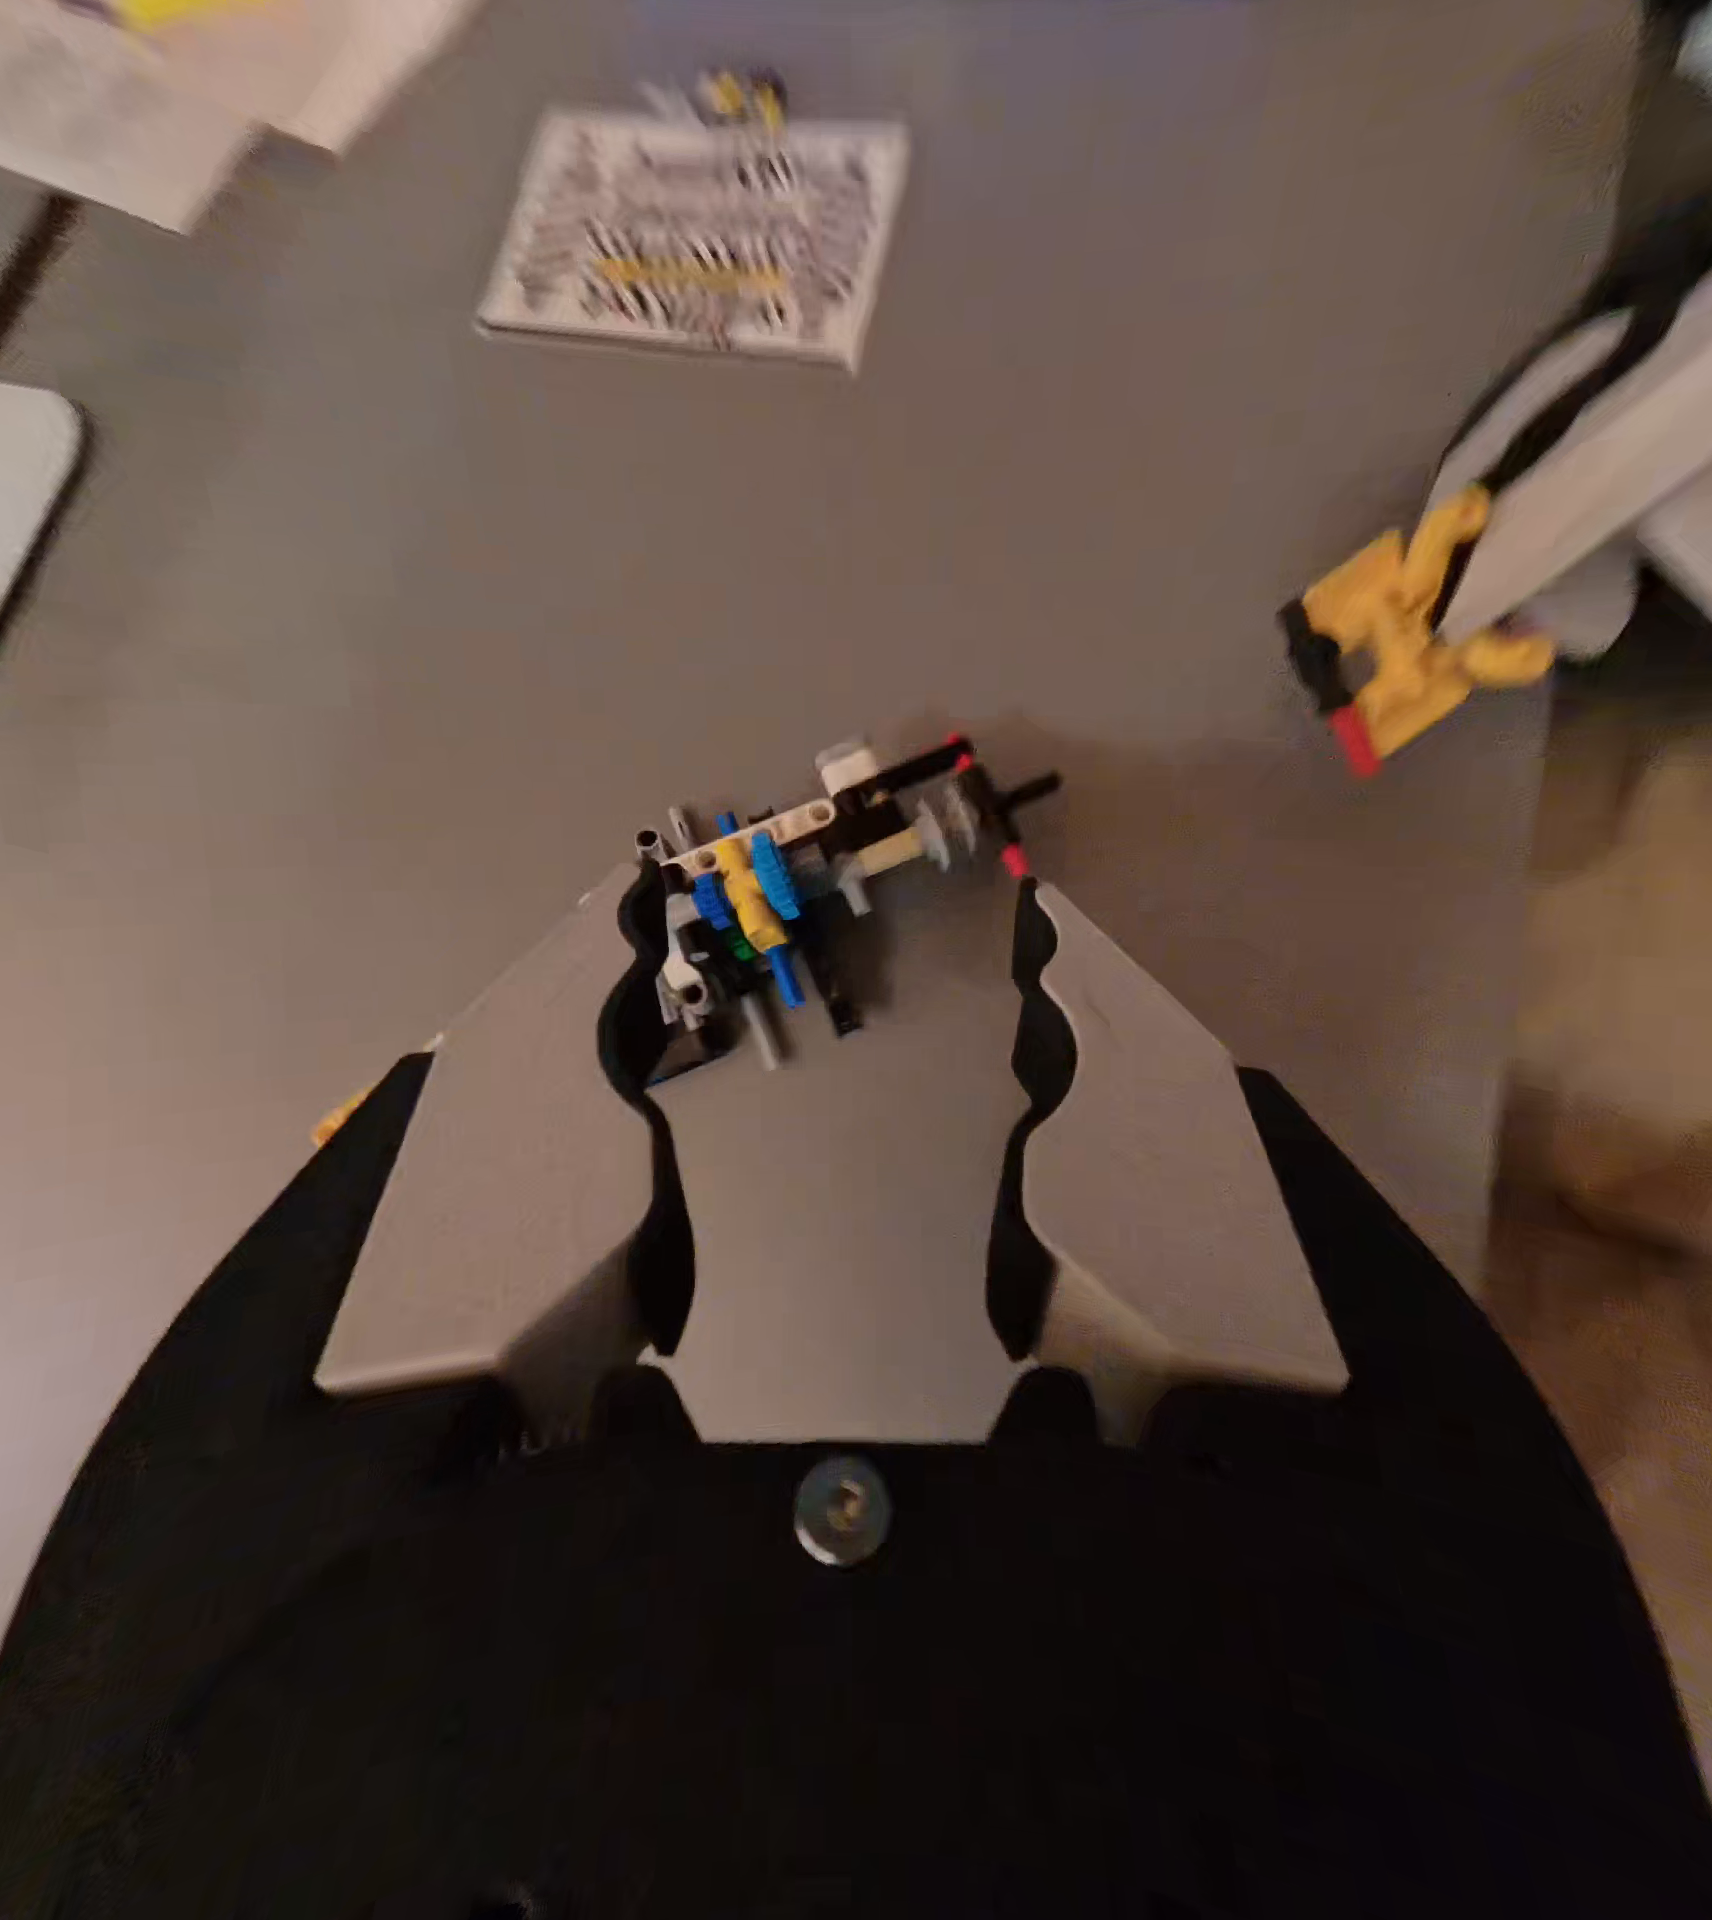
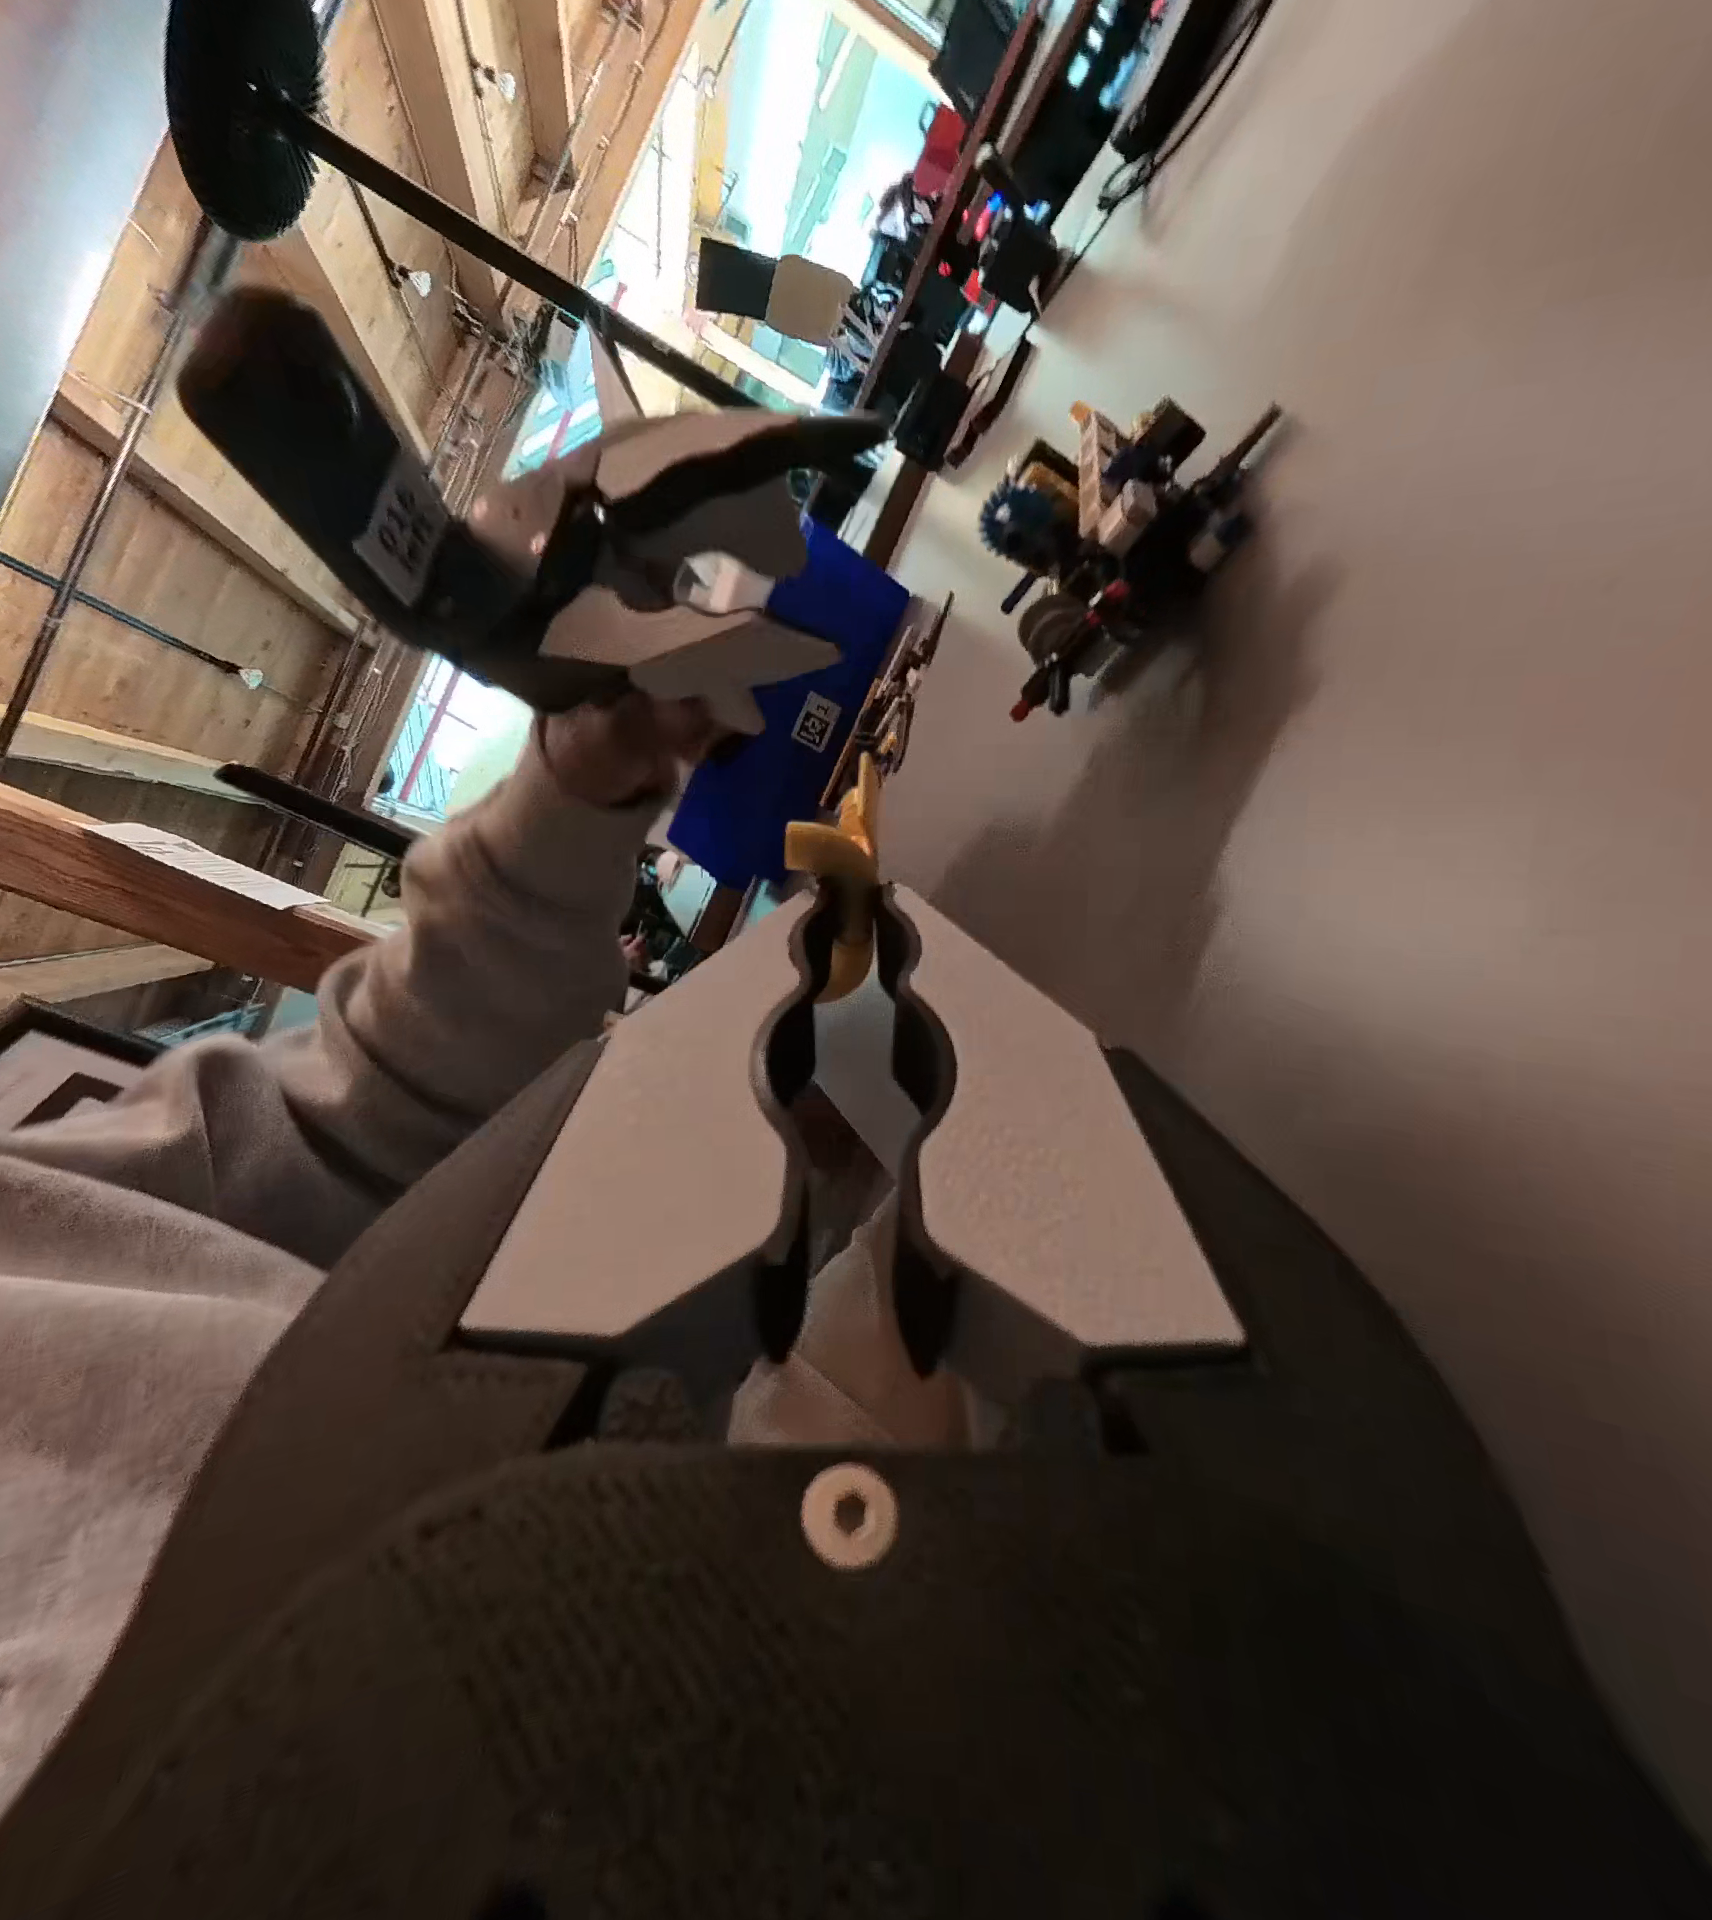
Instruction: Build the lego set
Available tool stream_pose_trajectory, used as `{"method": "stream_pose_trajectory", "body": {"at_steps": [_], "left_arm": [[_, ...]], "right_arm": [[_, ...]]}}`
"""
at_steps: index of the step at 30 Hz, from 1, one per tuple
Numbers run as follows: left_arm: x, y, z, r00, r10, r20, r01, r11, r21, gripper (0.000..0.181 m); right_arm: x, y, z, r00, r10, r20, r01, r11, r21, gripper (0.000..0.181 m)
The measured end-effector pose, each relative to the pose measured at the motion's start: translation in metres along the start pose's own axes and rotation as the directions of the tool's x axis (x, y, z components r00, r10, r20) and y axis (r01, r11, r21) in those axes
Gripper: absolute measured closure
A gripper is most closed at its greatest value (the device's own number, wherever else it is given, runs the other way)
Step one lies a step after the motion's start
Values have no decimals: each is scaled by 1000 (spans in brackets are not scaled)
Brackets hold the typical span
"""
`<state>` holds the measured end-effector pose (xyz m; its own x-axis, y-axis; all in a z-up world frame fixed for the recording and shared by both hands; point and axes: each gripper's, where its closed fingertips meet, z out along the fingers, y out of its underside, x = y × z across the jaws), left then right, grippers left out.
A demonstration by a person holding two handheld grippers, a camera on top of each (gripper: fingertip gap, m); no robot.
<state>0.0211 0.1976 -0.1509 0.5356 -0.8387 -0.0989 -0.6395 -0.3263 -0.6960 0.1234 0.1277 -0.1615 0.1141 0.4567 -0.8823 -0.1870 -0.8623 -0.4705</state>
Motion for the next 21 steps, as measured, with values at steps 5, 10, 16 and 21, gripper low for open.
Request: {"method": "stream_pose_trajectory", "body": {"at_steps": [5, 10, 16, 21], "left_arm": [[7, 15, 41, 947, 273, -171, -304, 933, -195, 115], [0, 33, 67, 878, 429, -210, -476, 827, -299, 119], [-5, 34, 64, 895, 385, -224, -440, 845, -305, 141], [-3, 34, 62, 906, 356, -229, -416, 848, -328, 142]], "right_arm": [[9, 5, 9, 1000, 3, -29, -5, 998, -60, 175], [16, 5, 12, 999, -7, -43, 3, 996, -88, 175], [31, 3, 19, 996, 13, -90, -25, 991, -131, 175], [35, 5, 21, 992, 68, -108, -87, 979, -183, 175]]}}
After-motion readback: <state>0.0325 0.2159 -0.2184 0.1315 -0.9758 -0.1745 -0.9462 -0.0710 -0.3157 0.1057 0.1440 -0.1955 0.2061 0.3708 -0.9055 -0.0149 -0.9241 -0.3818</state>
